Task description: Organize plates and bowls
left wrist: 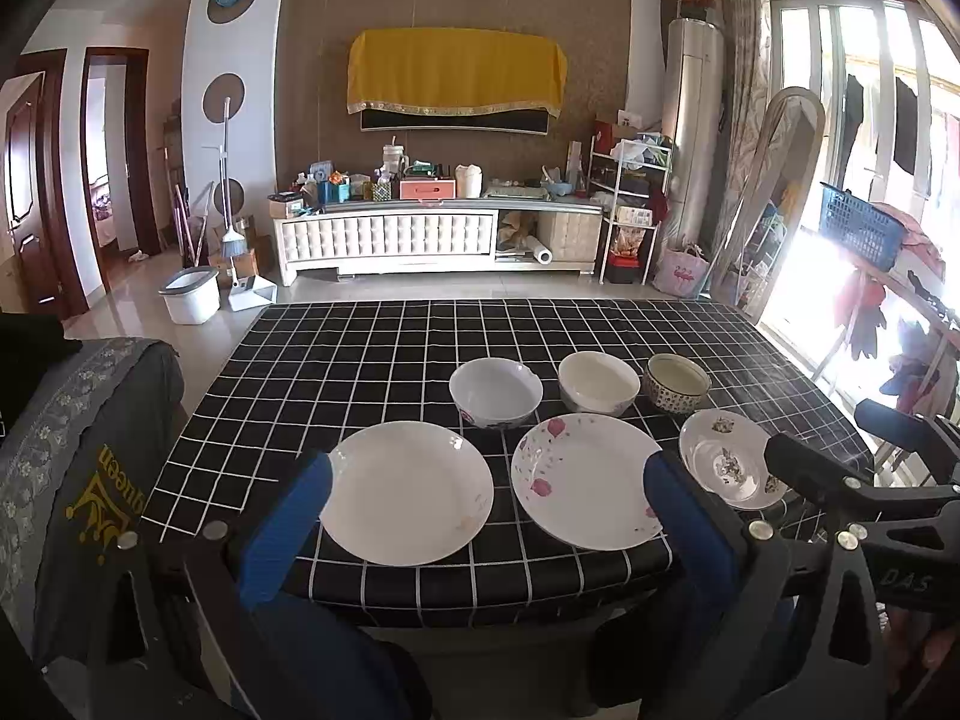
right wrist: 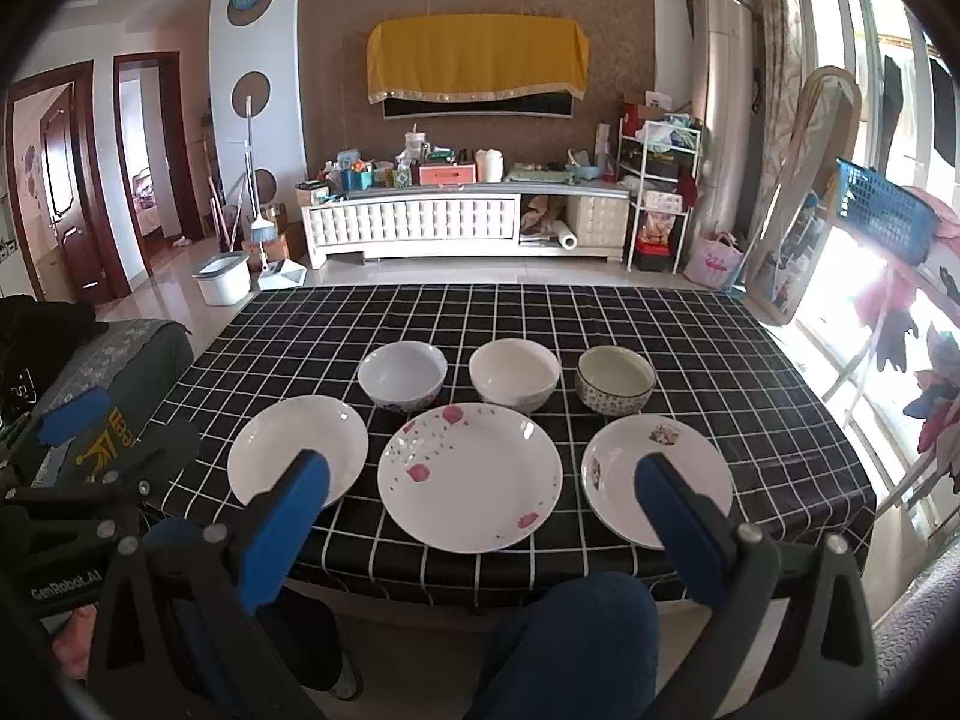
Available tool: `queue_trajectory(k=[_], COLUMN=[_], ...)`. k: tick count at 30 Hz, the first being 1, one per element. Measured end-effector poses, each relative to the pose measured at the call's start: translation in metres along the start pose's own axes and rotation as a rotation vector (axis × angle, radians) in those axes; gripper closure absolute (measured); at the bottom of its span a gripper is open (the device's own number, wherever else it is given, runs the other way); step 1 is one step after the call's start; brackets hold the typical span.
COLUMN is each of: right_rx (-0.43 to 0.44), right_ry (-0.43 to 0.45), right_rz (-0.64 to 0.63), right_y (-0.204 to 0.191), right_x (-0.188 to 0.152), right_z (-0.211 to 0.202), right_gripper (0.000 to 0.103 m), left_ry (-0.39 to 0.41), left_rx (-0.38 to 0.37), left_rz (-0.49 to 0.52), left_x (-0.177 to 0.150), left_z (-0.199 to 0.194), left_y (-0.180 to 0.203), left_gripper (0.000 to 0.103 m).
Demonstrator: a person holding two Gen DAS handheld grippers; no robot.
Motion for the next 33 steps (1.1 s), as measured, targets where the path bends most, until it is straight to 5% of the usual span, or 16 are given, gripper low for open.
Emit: queue_trajectory(k=[33], right_rx=[0.010], right_ry=[-0.025], right_rz=[-0.004], right_y=[-0.0053], right_x=[0.0001], right_z=[0.0021], right_gripper=[0.000], left_ry=[-0.008], left_rx=[0.005], left_rz=[-0.003], left_x=[-0.0045], left_z=[-0.0006], left_y=[-0.0076], left_gripper=[0.000])
Point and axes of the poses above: each gripper's, at about its wrist camera, not at the fingertips, and z roughly the way its jaws point, y to its right, x to its top, the point moved 7 cm from there along z, roughly the way its jaws point, and after that the axes turned 11 degrees about y, right-handed, at the moved point
